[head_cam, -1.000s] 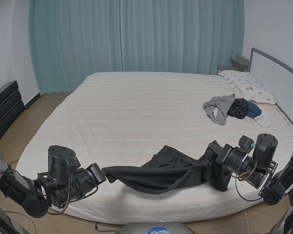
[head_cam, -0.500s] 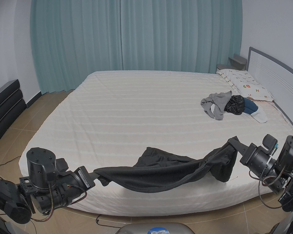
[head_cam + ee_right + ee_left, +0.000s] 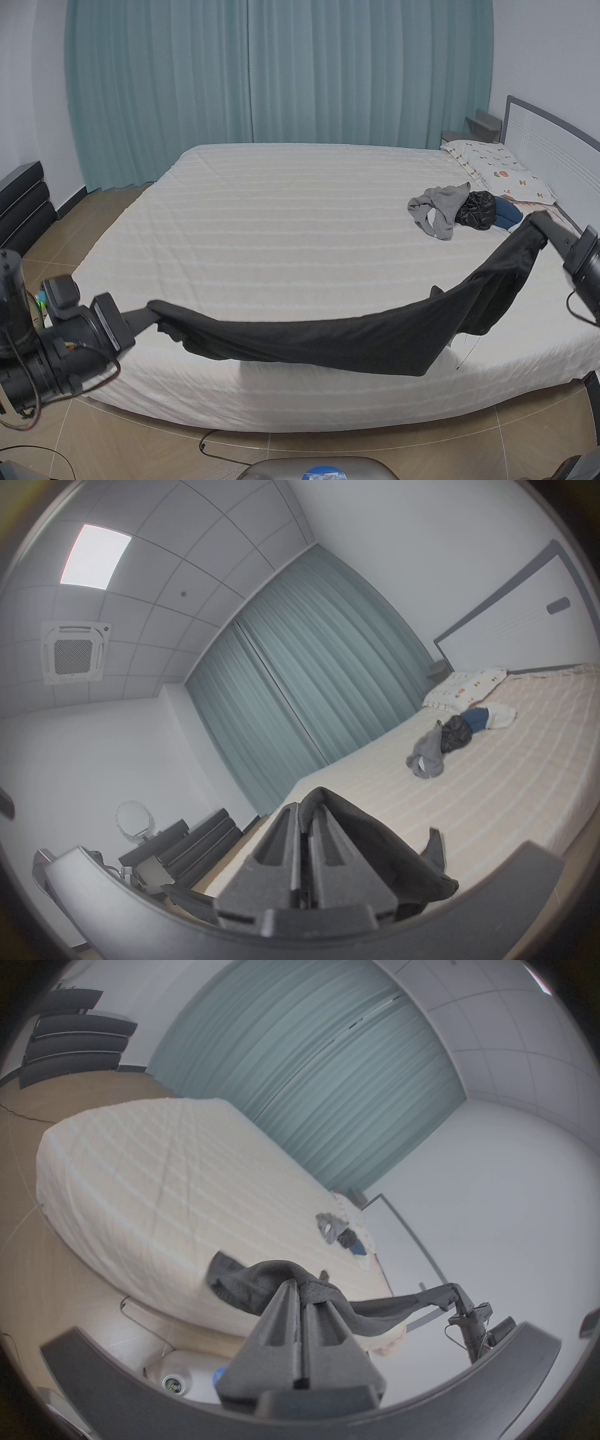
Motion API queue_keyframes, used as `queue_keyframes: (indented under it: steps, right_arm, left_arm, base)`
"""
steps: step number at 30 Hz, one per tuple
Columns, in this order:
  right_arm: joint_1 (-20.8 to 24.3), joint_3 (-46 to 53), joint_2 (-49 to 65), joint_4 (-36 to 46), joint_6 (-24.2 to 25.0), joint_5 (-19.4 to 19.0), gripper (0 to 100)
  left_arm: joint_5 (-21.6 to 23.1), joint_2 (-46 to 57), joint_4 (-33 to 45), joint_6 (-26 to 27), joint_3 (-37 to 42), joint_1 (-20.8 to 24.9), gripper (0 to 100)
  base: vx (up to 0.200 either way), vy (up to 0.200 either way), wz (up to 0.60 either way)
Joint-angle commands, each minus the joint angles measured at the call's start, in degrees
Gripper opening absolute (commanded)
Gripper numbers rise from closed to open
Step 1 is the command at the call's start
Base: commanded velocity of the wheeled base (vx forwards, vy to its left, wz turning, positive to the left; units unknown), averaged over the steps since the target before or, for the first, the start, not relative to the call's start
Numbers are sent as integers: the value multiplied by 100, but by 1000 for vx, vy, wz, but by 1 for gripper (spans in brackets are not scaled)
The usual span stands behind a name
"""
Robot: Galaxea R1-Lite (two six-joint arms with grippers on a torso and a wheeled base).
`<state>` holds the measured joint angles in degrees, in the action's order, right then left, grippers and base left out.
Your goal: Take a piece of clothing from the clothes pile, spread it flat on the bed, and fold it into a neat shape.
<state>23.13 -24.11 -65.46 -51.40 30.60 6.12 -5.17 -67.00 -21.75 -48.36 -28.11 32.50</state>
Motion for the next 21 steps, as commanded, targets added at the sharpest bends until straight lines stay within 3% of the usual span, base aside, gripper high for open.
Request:
queue_keyframes:
  steps: [1,7,9,21]
  right_arm:
    - [-493,-1315,113,754,16,-304,0]
    - [-1249,-2185,-1135,745,43,-630,0]
    - [-1372,-2414,-1584,710,25,-621,0]
    - [-1434,-3240,-3728,-582,16,-489,0]
  left_arm:
    - [51,-199,417,64,-1170,-279,0]
    - [60,-1395,426,64,-2278,-657,0]
    - [60,-1773,426,64,-2577,-719,0]
    - [209,-3671,347,64,-4132,-1088,0]
  base:
    - [0,0,0]
    - [0,0,0]
    - [200,0,0]
    - [200,0,0]
